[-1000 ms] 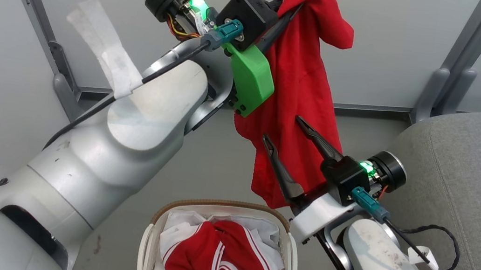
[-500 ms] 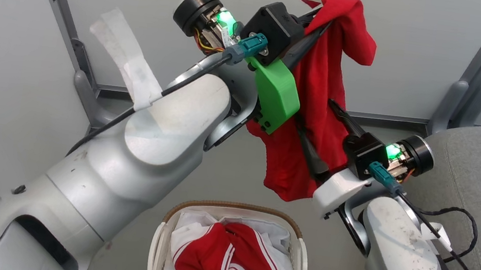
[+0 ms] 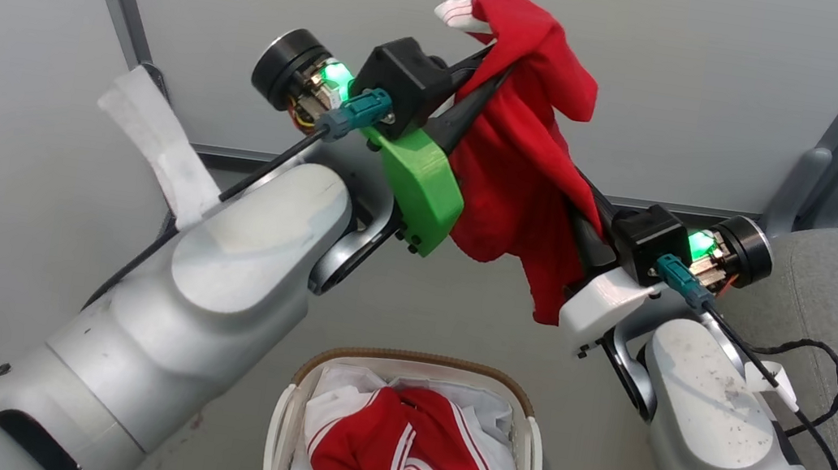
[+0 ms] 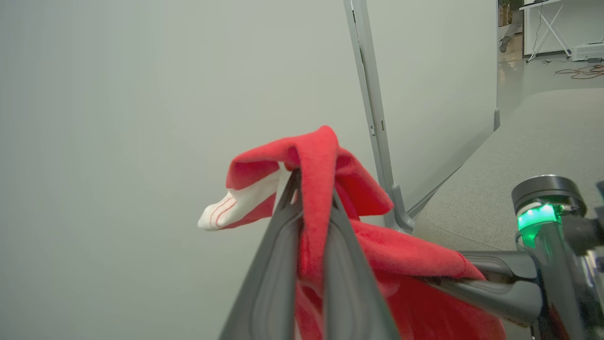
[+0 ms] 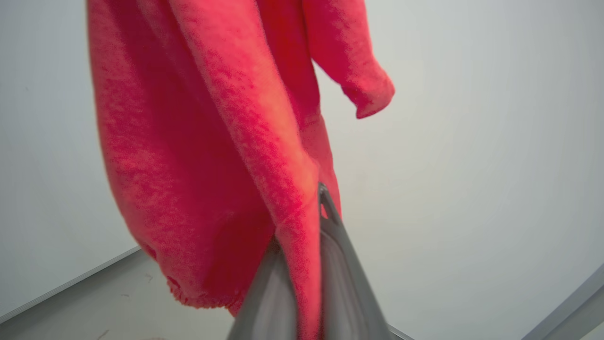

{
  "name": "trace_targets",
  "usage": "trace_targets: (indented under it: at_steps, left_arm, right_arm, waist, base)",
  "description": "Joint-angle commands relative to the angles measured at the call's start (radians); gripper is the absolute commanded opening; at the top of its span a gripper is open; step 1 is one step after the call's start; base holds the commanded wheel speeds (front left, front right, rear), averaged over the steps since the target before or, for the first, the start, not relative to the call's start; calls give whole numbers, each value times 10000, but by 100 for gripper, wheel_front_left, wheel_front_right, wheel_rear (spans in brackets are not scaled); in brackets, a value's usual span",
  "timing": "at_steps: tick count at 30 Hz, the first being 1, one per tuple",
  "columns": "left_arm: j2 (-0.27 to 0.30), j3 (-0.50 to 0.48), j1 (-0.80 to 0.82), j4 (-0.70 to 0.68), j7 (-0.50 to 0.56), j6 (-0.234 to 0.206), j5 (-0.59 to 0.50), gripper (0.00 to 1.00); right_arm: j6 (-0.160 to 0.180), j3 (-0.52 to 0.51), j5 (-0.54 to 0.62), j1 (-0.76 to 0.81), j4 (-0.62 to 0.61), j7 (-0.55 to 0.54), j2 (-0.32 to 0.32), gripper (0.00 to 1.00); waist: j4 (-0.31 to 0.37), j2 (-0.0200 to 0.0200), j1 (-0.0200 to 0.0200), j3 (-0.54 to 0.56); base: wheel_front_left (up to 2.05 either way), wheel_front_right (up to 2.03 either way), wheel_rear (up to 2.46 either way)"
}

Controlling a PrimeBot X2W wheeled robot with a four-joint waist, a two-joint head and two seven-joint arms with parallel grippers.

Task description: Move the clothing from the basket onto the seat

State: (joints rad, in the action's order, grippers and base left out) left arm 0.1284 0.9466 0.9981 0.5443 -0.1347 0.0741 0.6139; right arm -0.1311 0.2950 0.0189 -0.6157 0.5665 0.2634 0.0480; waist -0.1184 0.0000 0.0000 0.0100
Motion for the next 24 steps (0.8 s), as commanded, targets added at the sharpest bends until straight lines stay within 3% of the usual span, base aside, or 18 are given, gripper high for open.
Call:
trace_targets:
  at_steps: [1,3,4,5,11,15,24]
  left_arm:
    - [119,-46,-289,37,-157,-61,51,9]
    - [231,-110,-592,108,-430,-104,134,43]
    - [282,-133,-727,154,-540,-117,176,88]
    - [350,-143,-892,220,-678,-126,189,100]
    - [551,-214,-1929,528,-1217,-243,64,100]
    - [476,-661,-2832,655,-1315,-318,365,100]
    - [510,-1722,-4853,277,-1309,-499,-347,100]
  right_arm:
    - [7,-90,-53,-15,-10,20,44,0]
    - [7,-180,-62,45,-23,20,42,0]
    - [7,-215,-47,69,-26,20,39,0]
    - [7,-298,-39,97,-11,21,44,0]
    - [7,-710,60,138,9,21,41,0]
    - [7,-949,109,198,-66,21,41,0]
    - [7,-1520,181,389,-219,21,41,0]
  waist:
    - [35,0,0,-2]
    - [77,0,0,2]
    - [98,0,0,3]
    - [125,0,0,3]
    - [300,0,0,-18]
    - [437,0,0,-28]
    - [713,0,0,-67]
  base:
    - [0,0,0]
    - [0,0,0]
    - [0,0,0]
    - [0,0,0]
    - [0,0,0]
    - [0,0,0]
    - [0,0,0]
